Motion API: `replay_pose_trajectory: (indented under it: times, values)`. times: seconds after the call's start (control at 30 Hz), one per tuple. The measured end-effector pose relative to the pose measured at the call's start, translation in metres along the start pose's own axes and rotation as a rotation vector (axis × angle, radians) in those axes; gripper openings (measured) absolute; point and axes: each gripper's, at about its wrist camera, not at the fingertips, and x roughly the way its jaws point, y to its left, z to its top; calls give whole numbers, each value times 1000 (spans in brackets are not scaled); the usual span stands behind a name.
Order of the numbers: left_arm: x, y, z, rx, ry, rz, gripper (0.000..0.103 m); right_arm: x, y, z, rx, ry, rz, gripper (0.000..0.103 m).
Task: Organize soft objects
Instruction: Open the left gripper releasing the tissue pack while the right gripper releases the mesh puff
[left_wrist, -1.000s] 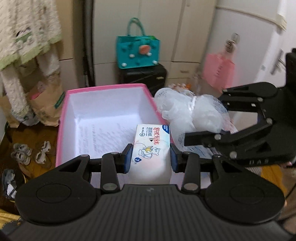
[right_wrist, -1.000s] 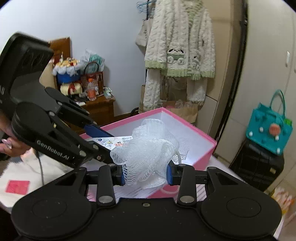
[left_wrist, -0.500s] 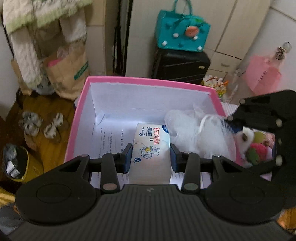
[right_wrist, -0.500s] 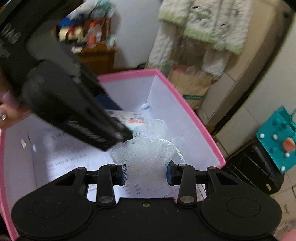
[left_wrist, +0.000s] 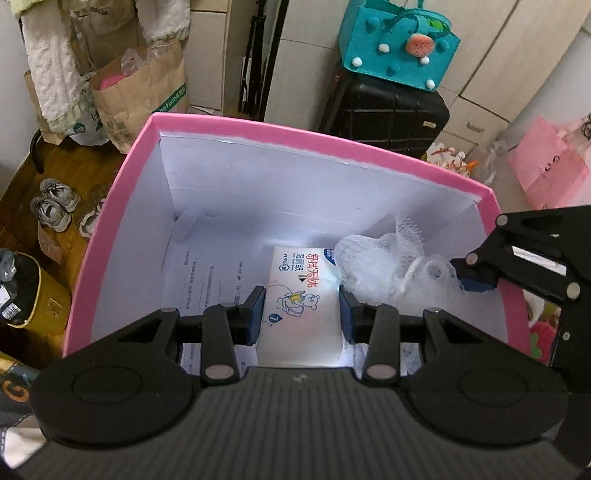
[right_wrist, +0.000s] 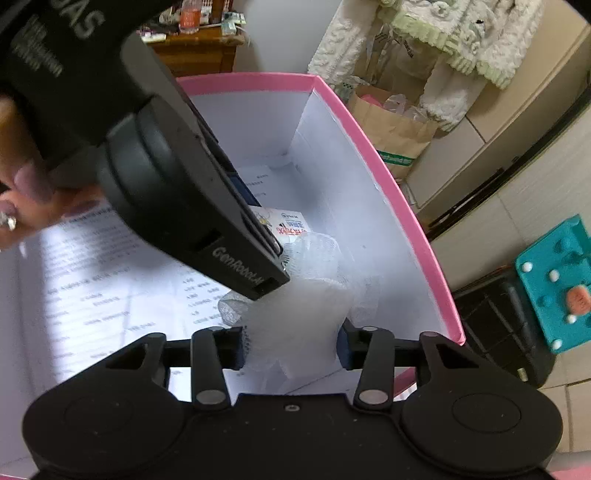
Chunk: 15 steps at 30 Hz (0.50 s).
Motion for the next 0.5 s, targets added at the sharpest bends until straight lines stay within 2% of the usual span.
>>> replay_pose_trajectory:
  times: [0.27,0.33,0.5]
  values:
    - [13,2,0,-33,-11,-14,40,-11,2,-6,19,-34,-40,63]
    - [11,2,0,-32,-19,-9,40,-19,2,-9,26,-56,-44,64]
    - [-15,-1,-7,41,-85,17,45,-51,-1,-19,102,-153,15,64]
